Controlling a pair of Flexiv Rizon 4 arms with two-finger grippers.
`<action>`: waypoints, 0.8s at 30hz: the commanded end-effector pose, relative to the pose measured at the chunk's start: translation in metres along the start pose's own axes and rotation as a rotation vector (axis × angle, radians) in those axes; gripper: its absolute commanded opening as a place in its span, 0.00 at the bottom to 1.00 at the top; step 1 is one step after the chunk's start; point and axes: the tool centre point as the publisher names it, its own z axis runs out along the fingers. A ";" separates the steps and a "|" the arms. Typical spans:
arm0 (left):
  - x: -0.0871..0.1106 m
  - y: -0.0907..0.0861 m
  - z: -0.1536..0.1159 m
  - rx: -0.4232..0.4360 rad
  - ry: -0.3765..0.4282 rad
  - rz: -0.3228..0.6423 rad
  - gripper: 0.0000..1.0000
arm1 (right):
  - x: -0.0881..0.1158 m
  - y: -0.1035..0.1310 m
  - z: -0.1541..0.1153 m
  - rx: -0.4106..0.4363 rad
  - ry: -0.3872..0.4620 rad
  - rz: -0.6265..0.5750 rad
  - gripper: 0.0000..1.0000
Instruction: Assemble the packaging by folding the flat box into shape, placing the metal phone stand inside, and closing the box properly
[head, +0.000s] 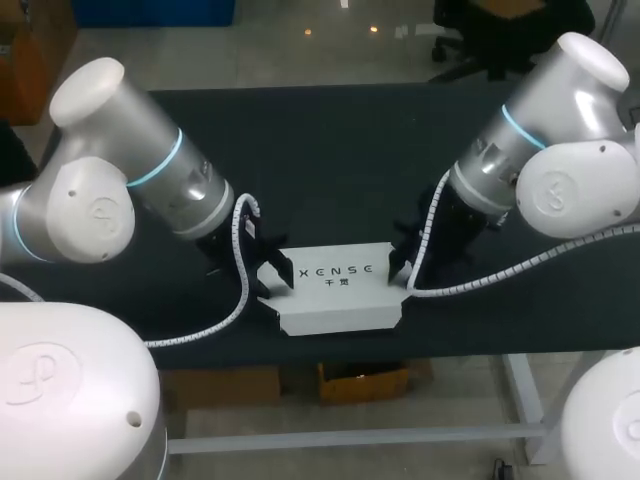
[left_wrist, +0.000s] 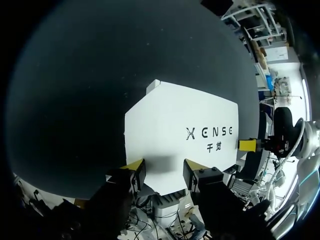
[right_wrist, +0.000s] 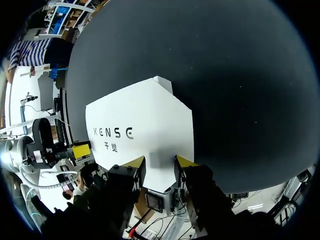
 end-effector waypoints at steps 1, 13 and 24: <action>-0.002 -0.001 0.004 0.001 0.003 0.000 0.49 | -0.002 -0.001 0.004 -0.002 0.010 -0.003 0.35; -0.004 0.001 0.007 0.013 -0.005 0.005 0.52 | -0.008 -0.001 0.005 -0.031 0.032 0.002 0.35; -0.005 0.001 0.008 0.021 0.006 0.025 0.55 | -0.008 0.001 0.010 -0.050 0.074 -0.024 0.36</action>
